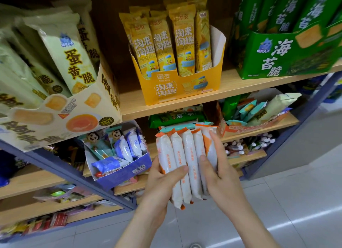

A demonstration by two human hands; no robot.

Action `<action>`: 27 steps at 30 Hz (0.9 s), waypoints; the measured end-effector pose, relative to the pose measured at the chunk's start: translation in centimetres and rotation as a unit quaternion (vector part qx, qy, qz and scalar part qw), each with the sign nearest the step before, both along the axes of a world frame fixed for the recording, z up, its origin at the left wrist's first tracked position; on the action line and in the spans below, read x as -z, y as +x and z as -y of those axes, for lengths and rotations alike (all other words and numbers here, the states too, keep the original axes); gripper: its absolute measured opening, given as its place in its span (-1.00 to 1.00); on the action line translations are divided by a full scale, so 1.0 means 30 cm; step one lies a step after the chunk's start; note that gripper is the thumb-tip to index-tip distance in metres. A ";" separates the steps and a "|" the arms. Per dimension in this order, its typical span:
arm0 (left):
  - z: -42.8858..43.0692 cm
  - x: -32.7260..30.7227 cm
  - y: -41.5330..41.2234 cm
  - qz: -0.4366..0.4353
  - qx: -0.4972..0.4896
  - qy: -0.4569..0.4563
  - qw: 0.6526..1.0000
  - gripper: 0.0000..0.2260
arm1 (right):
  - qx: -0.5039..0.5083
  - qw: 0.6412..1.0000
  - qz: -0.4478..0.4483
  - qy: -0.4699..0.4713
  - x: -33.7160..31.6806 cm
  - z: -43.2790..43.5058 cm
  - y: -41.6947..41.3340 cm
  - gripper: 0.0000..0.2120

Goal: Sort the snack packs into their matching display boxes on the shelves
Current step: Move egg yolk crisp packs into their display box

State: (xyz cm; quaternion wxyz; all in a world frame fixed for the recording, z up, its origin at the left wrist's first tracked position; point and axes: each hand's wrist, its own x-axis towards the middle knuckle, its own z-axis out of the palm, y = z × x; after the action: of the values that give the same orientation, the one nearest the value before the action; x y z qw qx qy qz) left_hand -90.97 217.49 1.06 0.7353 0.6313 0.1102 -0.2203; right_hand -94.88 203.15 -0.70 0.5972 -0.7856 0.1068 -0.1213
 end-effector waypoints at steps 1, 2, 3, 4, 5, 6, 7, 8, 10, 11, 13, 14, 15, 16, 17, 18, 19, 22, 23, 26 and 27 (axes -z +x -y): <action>-0.003 -0.005 0.000 0.016 0.004 0.012 1.000 -0.59 | -0.013 1.000 -0.005 0.011 -0.002 -0.013 0.001 -0.52; -0.010 -0.006 0.001 0.036 0.007 0.027 0.999 -0.60 | -0.021 0.999 -0.010 0.026 -0.001 -0.026 0.001 -0.52; -0.017 -0.007 0.000 0.053 0.017 0.038 0.998 -0.62 | -0.029 0.998 -0.018 0.046 -0.001 -0.037 0.000 -0.51; -0.025 -0.011 -0.002 0.068 0.030 0.050 0.996 -0.66 | -0.038 0.997 -0.027 0.069 -0.003 -0.048 -0.001 -0.47; -0.037 -0.015 -0.004 0.075 0.048 0.064 0.994 -0.72 | -0.049 0.994 -0.037 0.091 -0.004 -0.062 -0.001 -0.43; -0.052 -0.026 -0.005 0.073 0.066 0.075 0.992 -0.74 | -0.060 0.991 -0.048 0.109 -0.004 -0.077 0.002 -0.39; -0.072 -0.031 -0.004 0.068 0.084 0.079 0.991 -0.67 | -0.066 0.989 -0.058 0.118 0.000 -0.096 0.006 -0.35; -0.093 -0.034 -0.001 0.058 0.094 0.079 0.991 -0.56 | -0.071 0.987 -0.067 0.127 0.007 -0.118 0.012 -0.33; -0.143 -0.035 0.011 0.044 0.104 0.079 0.990 -0.45 | -0.084 0.979 -0.081 0.167 0.033 -0.168 0.028 -0.29; -0.170 -0.030 0.020 0.032 0.105 0.066 0.992 -0.46 | -0.092 0.974 -0.089 0.188 0.045 -0.194 0.036 -0.25; -0.230 -0.025 0.038 -0.030 0.096 0.001 0.995 -0.50 | -0.102 0.965 -0.105 0.216 0.062 -0.241 0.052 -0.21; -0.263 -0.021 0.047 -0.056 0.085 -0.029 0.994 -0.52 | -0.105 0.962 -0.107 0.226 0.069 -0.262 0.062 -0.21; -0.293 -0.017 0.055 -0.074 0.076 -0.055 0.993 -0.54 | -0.108 0.960 -0.109 0.234 0.073 -0.284 0.072 -0.21; -0.321 -0.017 0.062 -0.086 0.067 -0.071 0.992 -0.55 | -0.109 0.959 -0.111 0.236 0.079 -0.305 0.082 -0.21; -0.346 -0.015 0.069 -0.094 0.055 -0.074 0.991 -0.54 | -0.110 0.959 -0.113 0.236 0.081 -0.329 0.092 -0.22; -0.367 -0.014 0.078 -0.099 0.041 -0.070 0.992 -0.54 | -0.110 0.959 -0.111 0.236 0.084 -0.351 0.101 -0.26; -0.385 -0.011 0.086 -0.101 0.031 -0.063 0.992 -0.53 | -0.112 0.958 -0.107 0.239 0.084 -0.371 0.111 -0.33; -0.423 -0.009 0.120 -0.106 0.020 -0.039 0.993 -0.48 | -0.104 0.959 -0.096 0.247 0.077 -0.413 0.136 -0.49; -0.432 -0.006 0.134 -0.107 0.023 -0.039 0.993 -0.47 | -0.097 0.961 -0.090 0.243 0.076 -0.417 0.145 -0.50; -0.446 -0.002 0.167 -0.116 0.035 -0.065 0.990 -0.53 | -0.092 0.964 -0.073 0.238 0.069 -0.408 0.163 -0.38; -0.444 0.000 0.175 -0.122 0.040 -0.078 0.989 -0.56 | -0.092 0.963 -0.073 0.244 0.067 -0.398 0.168 -0.30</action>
State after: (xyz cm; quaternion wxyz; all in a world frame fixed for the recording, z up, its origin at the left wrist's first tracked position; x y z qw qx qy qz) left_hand -85.72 230.82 1.05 0.7537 0.5447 0.1563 -0.3330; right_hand -89.83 215.10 -2.72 0.7699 -0.6293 0.1040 0.0217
